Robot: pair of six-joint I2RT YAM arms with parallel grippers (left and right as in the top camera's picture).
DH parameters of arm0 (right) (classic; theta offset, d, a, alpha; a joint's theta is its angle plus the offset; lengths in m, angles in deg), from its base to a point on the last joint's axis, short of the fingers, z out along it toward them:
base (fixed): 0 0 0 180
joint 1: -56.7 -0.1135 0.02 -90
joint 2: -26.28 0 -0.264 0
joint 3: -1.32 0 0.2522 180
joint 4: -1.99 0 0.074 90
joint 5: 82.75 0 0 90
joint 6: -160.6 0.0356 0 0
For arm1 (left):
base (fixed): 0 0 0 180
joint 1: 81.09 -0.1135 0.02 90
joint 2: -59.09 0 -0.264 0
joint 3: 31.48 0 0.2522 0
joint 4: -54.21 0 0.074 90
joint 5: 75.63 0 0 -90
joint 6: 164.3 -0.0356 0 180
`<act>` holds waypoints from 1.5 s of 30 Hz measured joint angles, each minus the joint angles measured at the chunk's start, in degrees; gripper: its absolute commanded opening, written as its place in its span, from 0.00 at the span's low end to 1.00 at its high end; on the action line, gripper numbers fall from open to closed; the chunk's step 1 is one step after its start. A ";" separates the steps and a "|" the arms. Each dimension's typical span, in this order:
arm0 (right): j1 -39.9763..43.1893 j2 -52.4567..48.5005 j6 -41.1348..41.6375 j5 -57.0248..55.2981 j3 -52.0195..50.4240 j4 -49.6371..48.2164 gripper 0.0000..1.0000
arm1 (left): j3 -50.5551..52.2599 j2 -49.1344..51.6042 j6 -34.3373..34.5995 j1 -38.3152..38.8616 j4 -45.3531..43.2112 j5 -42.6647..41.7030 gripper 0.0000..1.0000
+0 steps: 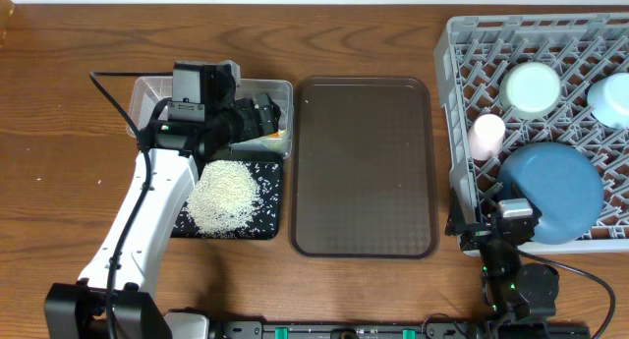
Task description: Sort waste into correct bins and load items into the dishwasher rack
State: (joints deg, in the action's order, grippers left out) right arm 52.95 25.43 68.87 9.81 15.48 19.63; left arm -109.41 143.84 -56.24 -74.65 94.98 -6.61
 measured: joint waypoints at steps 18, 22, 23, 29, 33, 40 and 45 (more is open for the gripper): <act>-0.02 0.00 -2.29 -0.02 0.00 0.00 0.99 | 0.00 0.00 0.00 0.00 0.00 0.00 0.97; -0.02 0.00 -2.29 -0.02 0.00 0.00 0.99 | 0.00 0.00 0.00 0.00 0.00 -0.02 0.97; 0.00 0.00 -2.29 -0.02 0.00 0.00 0.99 | 0.00 0.00 0.00 0.00 0.00 0.00 0.97; 0.00 0.00 -2.29 -0.02 0.00 0.00 0.99 | 0.00 0.00 0.00 0.00 0.00 0.00 0.97; -0.02 0.00 -2.29 -0.02 0.00 0.00 0.99 | 0.00 0.00 0.00 0.00 0.00 0.07 0.97; -0.02 0.00 -2.29 -0.02 0.00 0.00 0.99 | 0.00 0.00 0.00 0.00 0.02 0.33 0.97; -0.02 0.00 -2.29 -0.02 0.00 0.00 0.99 | 0.02 -0.61 -0.02 0.00 0.11 1.68 0.98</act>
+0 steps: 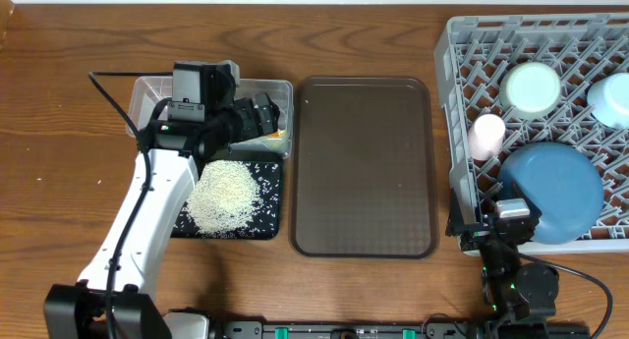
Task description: Sort waste into correct bins and load items into the dishwasher rack
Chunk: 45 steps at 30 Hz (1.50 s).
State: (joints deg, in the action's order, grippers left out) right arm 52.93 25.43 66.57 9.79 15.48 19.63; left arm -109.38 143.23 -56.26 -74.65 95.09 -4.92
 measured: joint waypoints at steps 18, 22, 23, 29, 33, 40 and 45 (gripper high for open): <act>0.02 0.17 -0.02 -0.02 0.00 0.02 0.99 | 28.50 -29.20 0.00 -0.02 -8.59 7.67 0.97; 0.02 0.15 -0.02 -0.04 0.00 0.02 0.99 | 36.44 -39.43 -0.02 -0.02 -10.38 9.97 0.97; 0.02 0.15 -0.02 -0.04 0.00 0.02 0.99 | 38.16 -41.62 0.00 -0.02 -10.86 10.40 0.97; 0.00 0.17 -0.02 -0.04 0.00 0.00 0.99 | 47.45 -53.09 -0.02 -0.02 -16.81 12.17 0.98; 0.02 0.17 -0.02 -0.04 0.00 0.00 0.99 | 51.74 -58.03 -0.02 -0.48 -21.68 12.48 0.97; 0.02 0.17 -0.02 -0.04 0.00 0.02 0.99 | 57.53 -65.02 -0.02 -2.36 -25.86 12.90 0.98; 0.02 0.15 -0.02 -0.04 0.00 0.02 0.99 | 59.45 -69.37 -0.02 -2.97 -26.03 13.29 0.97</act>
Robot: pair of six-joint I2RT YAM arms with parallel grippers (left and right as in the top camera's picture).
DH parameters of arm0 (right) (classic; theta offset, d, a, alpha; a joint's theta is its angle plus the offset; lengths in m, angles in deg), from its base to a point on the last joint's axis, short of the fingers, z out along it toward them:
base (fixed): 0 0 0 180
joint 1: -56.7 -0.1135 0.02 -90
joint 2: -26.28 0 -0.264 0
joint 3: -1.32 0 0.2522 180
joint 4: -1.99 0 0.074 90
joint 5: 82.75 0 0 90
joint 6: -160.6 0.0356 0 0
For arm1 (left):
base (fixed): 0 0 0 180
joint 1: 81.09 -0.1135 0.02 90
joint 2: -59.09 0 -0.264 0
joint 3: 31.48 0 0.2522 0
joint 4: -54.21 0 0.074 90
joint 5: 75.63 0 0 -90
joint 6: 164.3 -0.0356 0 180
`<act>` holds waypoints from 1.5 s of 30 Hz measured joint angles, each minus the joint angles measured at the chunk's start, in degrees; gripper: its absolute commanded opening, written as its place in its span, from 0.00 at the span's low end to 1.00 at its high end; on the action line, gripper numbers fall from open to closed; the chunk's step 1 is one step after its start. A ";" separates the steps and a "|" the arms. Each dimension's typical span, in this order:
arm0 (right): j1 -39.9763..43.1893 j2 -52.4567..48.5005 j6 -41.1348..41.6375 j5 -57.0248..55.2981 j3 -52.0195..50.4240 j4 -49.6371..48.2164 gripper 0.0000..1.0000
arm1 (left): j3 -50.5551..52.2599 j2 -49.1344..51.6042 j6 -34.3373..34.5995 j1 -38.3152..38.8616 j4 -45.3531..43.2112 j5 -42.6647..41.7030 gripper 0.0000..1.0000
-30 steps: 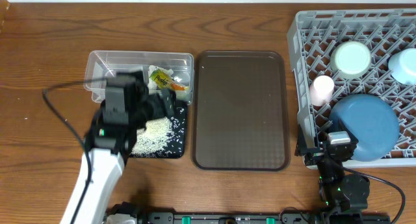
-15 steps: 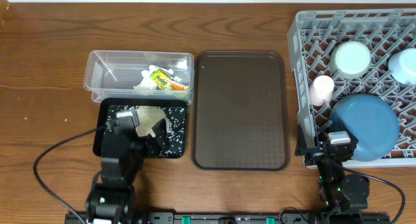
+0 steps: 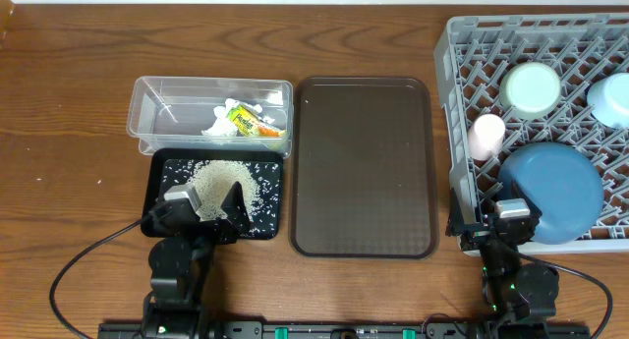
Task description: Sort waste into correct bins and load items into the dishwasher rack
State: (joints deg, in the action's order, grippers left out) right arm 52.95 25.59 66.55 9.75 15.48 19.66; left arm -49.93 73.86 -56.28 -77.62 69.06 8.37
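Note:
The clear bin (image 3: pixel 157 108) at the back left holds crumpled white wrappers and a yellow packet (image 3: pixel 246 121). In front of it the black bin (image 3: pixel 270 216) holds a heap of rice (image 3: pixel 221 177). On the right, the grey dishwasher rack (image 3: pixel 472 44) carries a blue bowl (image 3: pixel 555 187), a pale green cup (image 3: pixel 532 87), a pink cup (image 3: pixel 486 135) and a white cup (image 3: pixel 611 98). My left gripper (image 3: pixel 221 203) is folded back low over the black bin's front edge. By the rack's front left corner rests my right gripper (image 3: pixel 511 216). Neither gripper's jaws show clearly from above.
A brown serving tray (image 3: pixel 364 167) lies bare between the bins and the rack. Wooden table surface runs along the back and the far left. Both arm bases and their cables sit at the front edge.
My left arm was stretched out with its gripper over the clear bin's right end. It is now folded back at the front, over the black bin's near edge. The right arm has not moved.
At both earlier moments my left gripper hung still over the right end of the clear bin, hiding the wrappers there. It has since drawn back to the front, and the wrappers and yellow packet show in the clear bin. The right arm stayed by the rack throughout.

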 measured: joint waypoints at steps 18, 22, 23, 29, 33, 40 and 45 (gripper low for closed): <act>0.00 0.02 0.00 0.00 0.00 0.00 0.99 | 3.54 -12.35 -1.77 -2.25 0.42 0.63 0.97; 0.00 0.02 0.00 0.00 0.00 0.00 0.99 | 3.54 -13.84 -5.86 -2.25 0.42 0.68 0.97; 0.00 0.02 0.00 0.00 0.00 0.00 0.99 | 3.54 -13.99 -6.97 -2.25 0.42 0.66 0.98; 0.00 0.00 0.00 0.00 0.00 -0.02 0.99 | 3.54 -14.08 -15.04 -2.25 0.44 0.70 0.97; 0.00 0.00 0.00 0.00 0.00 0.00 0.99 | 3.54 -14.08 -18.32 -2.25 0.44 0.72 0.97; -0.02 0.02 0.00 0.00 0.00 -0.02 0.99 | 3.54 -14.08 -20.50 -2.25 0.44 0.85 0.97; -0.02 0.02 0.00 0.00 0.00 0.00 0.99 | 3.54 -14.08 -21.07 -2.25 0.46 0.85 0.97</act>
